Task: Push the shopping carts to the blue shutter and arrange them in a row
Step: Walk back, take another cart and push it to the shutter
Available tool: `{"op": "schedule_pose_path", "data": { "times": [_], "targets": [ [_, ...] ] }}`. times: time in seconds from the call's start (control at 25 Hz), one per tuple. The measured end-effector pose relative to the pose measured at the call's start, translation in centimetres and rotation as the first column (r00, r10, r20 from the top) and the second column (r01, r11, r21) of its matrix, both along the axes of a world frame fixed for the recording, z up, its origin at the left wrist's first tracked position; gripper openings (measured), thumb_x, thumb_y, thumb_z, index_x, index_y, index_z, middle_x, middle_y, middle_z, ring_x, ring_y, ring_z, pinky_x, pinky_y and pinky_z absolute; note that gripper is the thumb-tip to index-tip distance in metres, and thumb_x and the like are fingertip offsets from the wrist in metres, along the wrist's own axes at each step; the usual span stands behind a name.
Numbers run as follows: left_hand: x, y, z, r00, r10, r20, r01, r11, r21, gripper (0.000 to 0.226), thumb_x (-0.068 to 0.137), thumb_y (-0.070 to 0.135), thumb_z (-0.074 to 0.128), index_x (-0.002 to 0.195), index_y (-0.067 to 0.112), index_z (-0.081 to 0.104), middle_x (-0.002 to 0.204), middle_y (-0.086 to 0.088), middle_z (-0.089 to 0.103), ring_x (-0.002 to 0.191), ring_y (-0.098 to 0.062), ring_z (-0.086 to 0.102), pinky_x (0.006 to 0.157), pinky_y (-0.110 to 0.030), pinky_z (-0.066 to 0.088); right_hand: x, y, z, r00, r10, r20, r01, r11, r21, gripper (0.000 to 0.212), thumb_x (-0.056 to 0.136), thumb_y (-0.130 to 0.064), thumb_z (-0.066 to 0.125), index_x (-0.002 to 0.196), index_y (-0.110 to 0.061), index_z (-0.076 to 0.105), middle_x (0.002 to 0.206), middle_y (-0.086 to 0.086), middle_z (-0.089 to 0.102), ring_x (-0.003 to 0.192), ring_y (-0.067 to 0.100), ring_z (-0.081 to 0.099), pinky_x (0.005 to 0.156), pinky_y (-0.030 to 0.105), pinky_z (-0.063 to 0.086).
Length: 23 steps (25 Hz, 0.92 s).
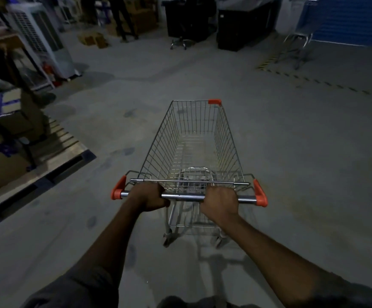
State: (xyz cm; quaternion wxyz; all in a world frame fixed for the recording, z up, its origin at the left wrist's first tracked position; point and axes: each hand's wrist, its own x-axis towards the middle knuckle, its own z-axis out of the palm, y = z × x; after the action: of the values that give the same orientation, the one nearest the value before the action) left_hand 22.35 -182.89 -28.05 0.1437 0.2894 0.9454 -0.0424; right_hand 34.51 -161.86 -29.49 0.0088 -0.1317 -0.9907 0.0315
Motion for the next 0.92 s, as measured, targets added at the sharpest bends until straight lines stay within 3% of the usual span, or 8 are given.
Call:
{"op": "schedule_pose_path", "data": {
  "times": [0.08,0.16,0.24,0.36,0.4,0.56,0.8,0.92],
  "targets": [
    [-2.7,2.5,0.1,0.993,0.001,0.118,-0.001,1.0,-0.008,0.045,0.07,0.069,0.066,0.09,0.03,0.076,0.078,0.009,0.069,0.072,-0.01,0.064,0.068,-0.027,0.051,-1.7,2.3,1.1,0.997,-0.003,0.079,0.01,0.996,-0.087,0.031,0.077,-0.039,0.062,0.096,-0.017,0.072,0.097,0.006,0.074,0.092,0.027,0.07,0.081,0.033,0.052],
    [-5.4,4.9,0.2,0.941,0.028,0.338,-0.03,1.0,-0.001,0.047,0.065,0.066,0.073,0.082,0.023,0.079,0.069,0.005,0.073,0.059,-0.009,0.064,0.064,-0.026,0.053,-3.5,4.7,2.3,0.979,0.018,0.203,0.019,0.983,-0.182,0.037,0.077,-0.044,0.062,0.1,-0.017,0.072,0.103,0.007,0.073,0.099,0.029,0.069,0.087,0.033,0.051],
    [-8.2,7.5,0.7,0.845,0.042,0.532,-0.02,0.999,-0.046,0.045,0.07,0.057,0.079,0.084,0.014,0.08,0.074,-0.005,0.075,0.051,-0.012,0.058,0.055,-0.025,0.048,-5.3,7.1,3.5,0.938,0.063,0.341,0.025,0.968,-0.248,0.032,0.077,-0.046,0.06,0.092,-0.018,0.068,0.092,0.004,0.073,0.092,0.027,0.069,0.084,0.031,0.052],
    [-11.8,11.4,0.9,0.756,0.038,0.654,0.002,0.998,-0.062,0.04,0.076,0.04,0.085,0.09,0.004,0.077,0.082,-0.015,0.074,0.047,-0.014,0.054,0.044,-0.022,0.039,-8.2,9.9,4.2,0.893,0.071,0.444,0.068,0.954,-0.29,0.028,0.081,-0.042,0.06,0.077,-0.014,0.062,0.067,-0.002,0.067,0.072,0.018,0.069,0.081,0.03,0.057],
    [-13.0,12.6,1.1,0.748,0.03,0.663,0.01,0.998,-0.057,0.038,0.074,0.04,0.086,0.085,0.005,0.076,0.073,-0.013,0.072,0.044,-0.014,0.051,0.042,-0.021,0.036,-9.1,10.8,4.1,0.898,0.043,0.438,0.095,0.953,-0.289,0.028,0.08,-0.039,0.059,0.076,-0.012,0.064,0.068,-0.002,0.07,0.072,0.017,0.07,0.079,0.028,0.057],
    [-17.7,17.2,1.1,0.747,-0.083,0.66,0.128,0.992,-0.02,0.032,0.071,0.044,0.084,0.073,0.015,0.071,0.053,-0.001,0.058,0.039,-0.014,0.043,0.041,-0.021,0.033,-12.4,13.5,3.0,0.954,-0.112,0.277,0.151,0.981,-0.125,0.039,0.074,-0.039,0.056,0.1,-0.014,0.071,0.106,0.007,0.074,0.099,0.031,0.069,0.084,0.034,0.054],
    [-24.1,21.7,0.3,0.766,-0.265,0.586,0.218,0.964,0.152,0.04,0.066,0.049,0.087,0.077,0.013,0.073,0.062,0.003,0.066,0.058,-0.015,0.062,0.052,-0.021,0.045,-16.6,16.6,1.7,0.967,-0.226,0.116,0.227,0.974,0.005,0.029,0.077,-0.039,0.059,0.093,-0.018,0.072,0.099,0.005,0.075,0.096,0.027,0.07,0.079,0.03,0.051],
    [-26.3,23.2,0.3,0.857,-0.368,0.362,0.329,0.93,0.167,0.043,0.059,0.063,0.08,0.077,0.027,0.067,0.08,0.01,0.067,0.077,-0.012,0.063,0.06,-0.026,0.043,-18.4,18.2,1.3,0.958,-0.271,0.094,0.273,0.962,-0.001,0.026,0.074,-0.039,0.059,0.09,-0.021,0.069,0.092,0.001,0.073,0.09,0.026,0.069,0.068,0.028,0.043]
  ]
}}
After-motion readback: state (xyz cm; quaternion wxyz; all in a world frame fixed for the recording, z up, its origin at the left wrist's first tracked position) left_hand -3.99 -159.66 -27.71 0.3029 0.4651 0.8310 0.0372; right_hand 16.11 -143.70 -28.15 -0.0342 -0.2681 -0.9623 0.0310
